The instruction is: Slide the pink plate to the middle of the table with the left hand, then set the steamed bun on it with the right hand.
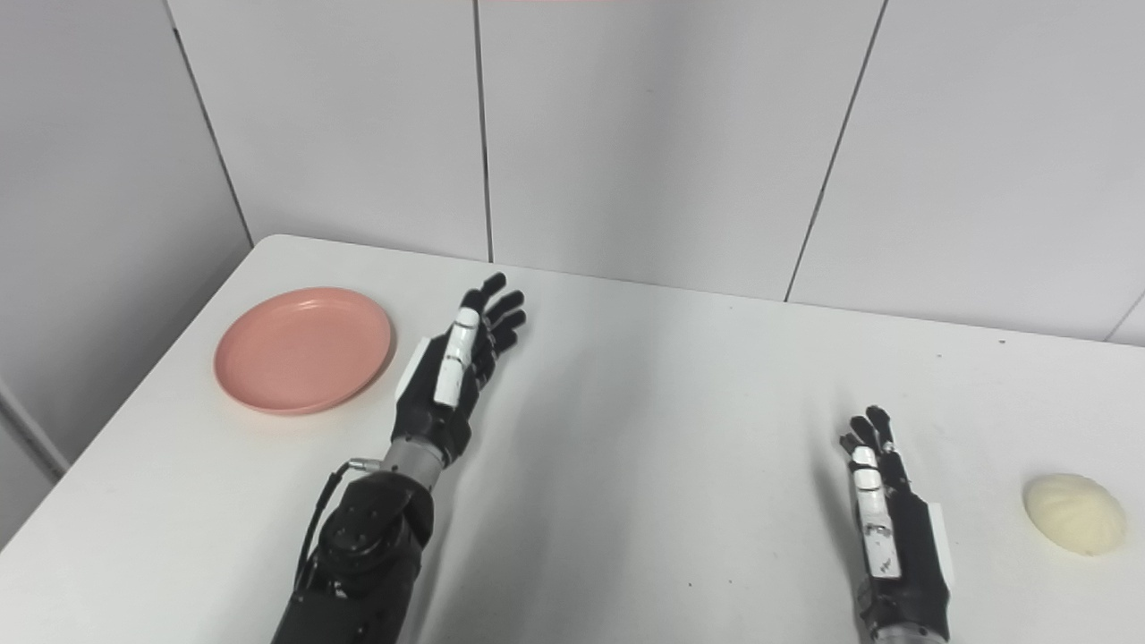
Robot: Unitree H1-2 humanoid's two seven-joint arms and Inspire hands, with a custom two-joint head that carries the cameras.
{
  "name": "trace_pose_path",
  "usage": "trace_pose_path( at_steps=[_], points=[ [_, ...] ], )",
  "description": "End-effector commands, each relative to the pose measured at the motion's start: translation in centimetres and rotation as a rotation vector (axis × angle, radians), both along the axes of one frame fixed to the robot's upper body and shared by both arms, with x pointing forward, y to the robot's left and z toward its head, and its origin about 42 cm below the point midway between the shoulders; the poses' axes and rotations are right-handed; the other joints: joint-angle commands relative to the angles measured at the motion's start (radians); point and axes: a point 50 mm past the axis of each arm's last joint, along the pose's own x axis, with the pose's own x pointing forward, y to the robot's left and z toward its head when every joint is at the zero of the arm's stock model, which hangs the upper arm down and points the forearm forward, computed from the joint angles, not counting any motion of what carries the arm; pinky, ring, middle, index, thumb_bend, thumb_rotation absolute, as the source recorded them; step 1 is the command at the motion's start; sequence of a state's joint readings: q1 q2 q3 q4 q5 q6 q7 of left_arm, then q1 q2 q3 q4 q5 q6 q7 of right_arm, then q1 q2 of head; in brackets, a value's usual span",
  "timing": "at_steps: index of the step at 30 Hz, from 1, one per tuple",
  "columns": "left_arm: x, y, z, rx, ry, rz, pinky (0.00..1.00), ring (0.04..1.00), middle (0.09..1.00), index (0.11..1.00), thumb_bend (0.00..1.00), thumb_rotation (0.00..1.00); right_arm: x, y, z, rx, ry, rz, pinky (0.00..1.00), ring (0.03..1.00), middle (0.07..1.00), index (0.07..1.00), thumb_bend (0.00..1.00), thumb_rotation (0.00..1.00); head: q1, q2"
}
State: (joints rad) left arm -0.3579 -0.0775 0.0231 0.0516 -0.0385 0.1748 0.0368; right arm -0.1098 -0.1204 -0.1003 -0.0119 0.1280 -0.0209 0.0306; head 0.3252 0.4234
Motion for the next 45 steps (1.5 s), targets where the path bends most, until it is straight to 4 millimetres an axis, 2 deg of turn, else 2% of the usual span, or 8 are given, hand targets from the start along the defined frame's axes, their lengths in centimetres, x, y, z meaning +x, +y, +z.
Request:
trace_pose_path(
  at_steps=[1, 6, 12, 16, 22, 32, 41, 45],
  points=[
    [1.0, 0.7, 2.5, 0.013, -0.079, 0.021, 0.95, 0.880, 0.876, 0.886, 0.72, 1.00, 0.2, -0.1, 1.4, -0.023, -0.076, 0.020, 0.99, 0.951, 0.972, 0.987, 0.50, 0.91, -0.001, 0.000],
    [1.8, 3.3, 4.1, 0.040, -0.126, 0.085, 0.94, 0.845, 0.842, 0.850, 0.73, 1.00, -0.1, 0.1, 1.5, -0.017, -0.089, 0.008, 0.96, 0.932, 0.965, 0.982, 0.39, 0.93, -0.002, -0.015],
    [2.5, 6.7, 5.4, 0.023, -0.192, 0.199, 0.76, 0.771, 0.780, 0.779, 0.72, 0.99, -0.1, 0.5, 1.8, -0.015, -0.068, 0.009, 0.97, 0.934, 0.955, 0.967, 0.44, 0.89, -0.041, -0.007],
    [3.1, 8.5, 5.8, 0.018, -0.212, 0.265, 0.73, 0.739, 0.752, 0.744, 0.73, 0.99, -0.1, 0.6, 1.8, -0.006, -0.070, 0.003, 0.99, 0.941, 0.948, 0.957, 0.42, 0.88, -0.037, -0.007],
    [3.7, 12.6, 6.2, 0.018, -0.195, 0.331, 0.70, 0.721, 0.736, 0.732, 0.78, 1.00, -0.2, 0.4, 2.1, -0.009, -0.073, 0.018, 1.00, 0.961, 0.965, 0.976, 0.34, 0.89, 0.007, -0.022],
    [3.6, 17.4, 6.0, 0.012, -0.159, 0.426, 0.74, 0.745, 0.749, 0.745, 0.82, 1.00, -0.7, 0.0, 2.3, -0.043, -0.087, 0.040, 0.98, 0.947, 0.971, 0.991, 0.32, 0.89, 0.063, -0.051],
    [3.7, 19.7, 5.2, -0.010, -0.152, 0.490, 0.75, 0.738, 0.737, 0.738, 0.89, 1.00, -0.7, -0.5, 2.0, -0.037, -0.084, 0.018, 0.98, 0.946, 0.960, 0.976, 0.35, 0.87, 0.104, -0.069],
    [3.6, 20.8, 4.7, 0.001, -0.141, 0.527, 0.75, 0.732, 0.730, 0.729, 0.86, 1.00, -0.7, -0.7, 2.0, -0.035, -0.077, 0.023, 1.00, 0.964, 0.974, 0.990, 0.35, 0.86, 0.112, -0.084]
  ],
)
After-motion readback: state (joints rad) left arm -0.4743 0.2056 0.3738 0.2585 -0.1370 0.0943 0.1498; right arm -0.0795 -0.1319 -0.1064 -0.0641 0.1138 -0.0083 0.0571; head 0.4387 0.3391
